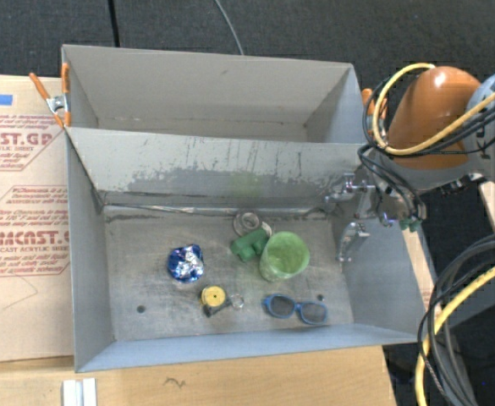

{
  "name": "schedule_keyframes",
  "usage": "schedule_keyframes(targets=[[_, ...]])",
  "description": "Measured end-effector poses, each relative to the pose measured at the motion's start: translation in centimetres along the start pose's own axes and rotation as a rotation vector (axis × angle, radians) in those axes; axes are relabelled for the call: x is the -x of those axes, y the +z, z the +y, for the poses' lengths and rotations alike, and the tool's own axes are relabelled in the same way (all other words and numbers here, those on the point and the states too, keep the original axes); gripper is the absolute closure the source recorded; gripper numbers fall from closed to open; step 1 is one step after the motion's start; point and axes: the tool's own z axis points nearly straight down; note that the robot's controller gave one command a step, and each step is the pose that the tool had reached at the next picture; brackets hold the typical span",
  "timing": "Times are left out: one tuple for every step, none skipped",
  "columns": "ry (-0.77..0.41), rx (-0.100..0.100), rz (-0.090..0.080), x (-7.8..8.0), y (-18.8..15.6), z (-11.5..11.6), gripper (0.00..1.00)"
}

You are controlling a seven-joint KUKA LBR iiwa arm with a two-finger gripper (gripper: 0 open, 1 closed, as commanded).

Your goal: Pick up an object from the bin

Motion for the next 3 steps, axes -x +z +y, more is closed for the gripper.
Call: schedule_keyframes(targets=[[0.152, 0.003, 0.0, 0.1, 8.9, 4.6, 0.0], [0.146, 0.0, -0.015, -8.7, 8.8, 10.3, 0.0], [0.146, 0.001, 0.01, -9.1, 9.0, 10.3, 1.0]])
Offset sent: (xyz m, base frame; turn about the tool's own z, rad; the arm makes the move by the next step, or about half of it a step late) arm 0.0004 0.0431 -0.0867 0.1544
